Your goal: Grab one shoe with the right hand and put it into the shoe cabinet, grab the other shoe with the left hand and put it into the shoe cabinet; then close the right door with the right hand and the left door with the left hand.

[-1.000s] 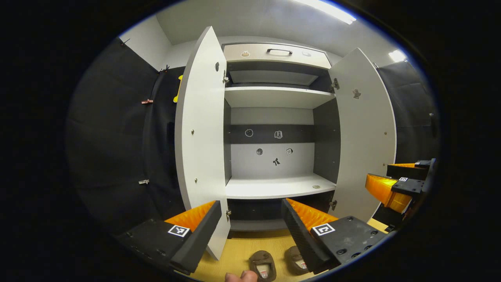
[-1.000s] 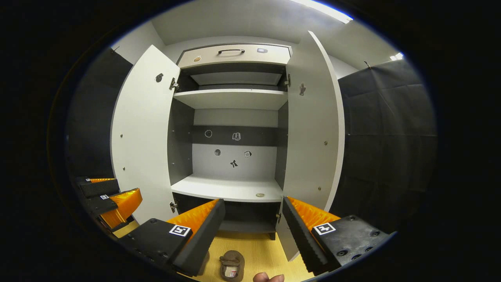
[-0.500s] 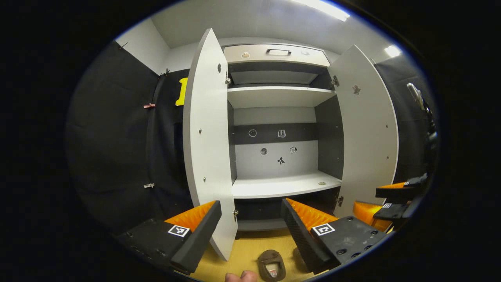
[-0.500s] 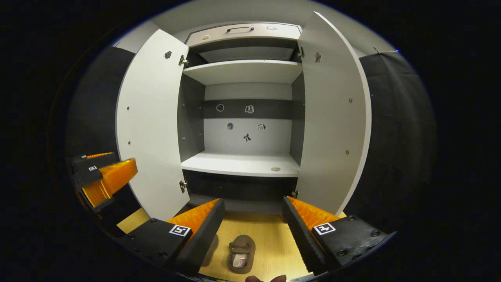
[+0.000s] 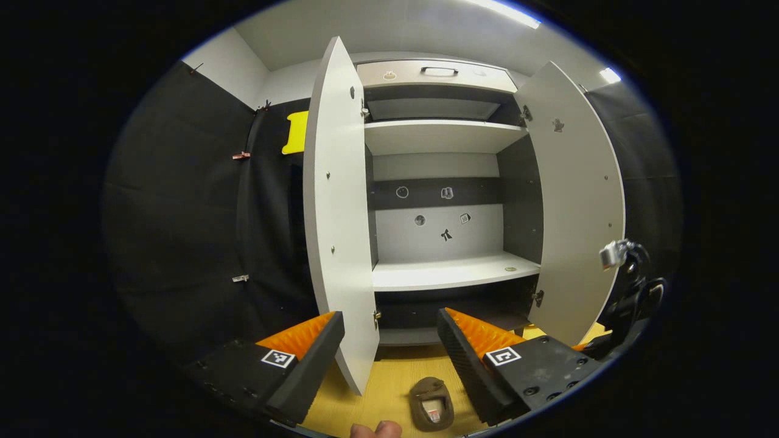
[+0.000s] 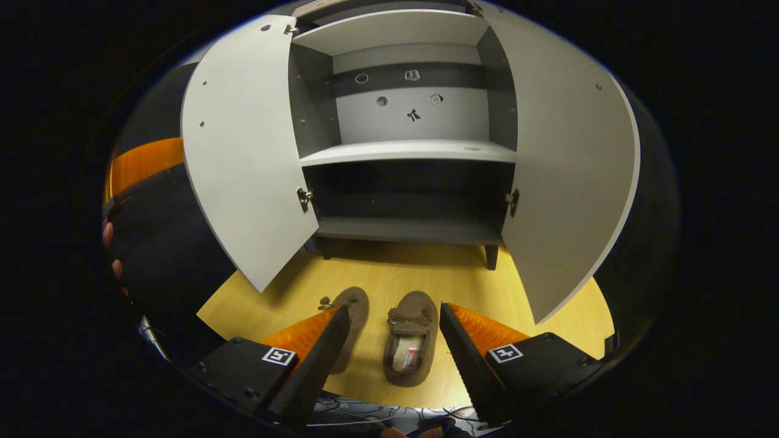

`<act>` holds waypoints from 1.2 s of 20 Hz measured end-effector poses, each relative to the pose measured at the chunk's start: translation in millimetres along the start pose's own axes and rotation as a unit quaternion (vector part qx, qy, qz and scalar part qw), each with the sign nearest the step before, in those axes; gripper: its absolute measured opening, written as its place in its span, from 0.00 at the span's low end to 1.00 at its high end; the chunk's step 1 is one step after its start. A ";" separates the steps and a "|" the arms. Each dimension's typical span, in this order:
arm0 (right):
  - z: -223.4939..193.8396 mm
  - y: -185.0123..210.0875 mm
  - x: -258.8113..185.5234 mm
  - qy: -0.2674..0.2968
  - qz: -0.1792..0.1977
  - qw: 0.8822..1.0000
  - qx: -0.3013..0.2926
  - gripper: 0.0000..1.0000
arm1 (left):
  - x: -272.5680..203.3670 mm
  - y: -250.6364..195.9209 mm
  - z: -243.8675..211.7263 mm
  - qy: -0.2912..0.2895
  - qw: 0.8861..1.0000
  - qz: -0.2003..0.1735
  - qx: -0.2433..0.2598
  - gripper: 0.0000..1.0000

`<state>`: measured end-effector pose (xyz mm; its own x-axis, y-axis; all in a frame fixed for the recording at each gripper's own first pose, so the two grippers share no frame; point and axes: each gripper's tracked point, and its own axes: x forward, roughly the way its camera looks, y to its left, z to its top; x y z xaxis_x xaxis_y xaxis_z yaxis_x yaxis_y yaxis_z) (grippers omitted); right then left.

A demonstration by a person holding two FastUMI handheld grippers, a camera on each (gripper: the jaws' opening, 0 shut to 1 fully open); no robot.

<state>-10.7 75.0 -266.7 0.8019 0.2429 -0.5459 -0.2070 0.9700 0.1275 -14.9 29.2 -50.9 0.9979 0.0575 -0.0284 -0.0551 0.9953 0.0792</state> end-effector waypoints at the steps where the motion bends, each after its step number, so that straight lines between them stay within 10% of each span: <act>1: -11.4 0.5 9.5 0.014 0.001 1.000 0.002 0.99 | 0.6 -0.1 -4.8 0.005 1.000 0.000 0.000 0.98; 14: -110.9 -4.9 107.4 0.112 -0.014 0.992 0.052 0.97 | 6.5 28.8 -48.1 0.048 0.998 0.032 0.017 0.98; 20: -119.4 -7.6 152.9 0.109 -0.043 0.992 0.052 0.76 | 5.6 39.2 -59.8 0.060 0.997 0.043 0.026 0.98; 23: -120.4 -20.5 165.9 0.097 -0.076 0.991 0.055 0.27 | 6.6 42.4 -63.9 0.064 0.997 0.048 0.023 0.98; 24: -119.4 -17.6 167.0 0.092 -0.075 0.992 0.052 0.30 | 7.3 43.2 -64.5 0.065 0.996 0.048 0.023 0.96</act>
<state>59.9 97.2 -459.0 0.7010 0.0989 -0.7063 -0.0263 0.9933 0.1129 -12.1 77.7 -111.9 0.9754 0.1645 -0.1466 -0.1454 0.9805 0.1325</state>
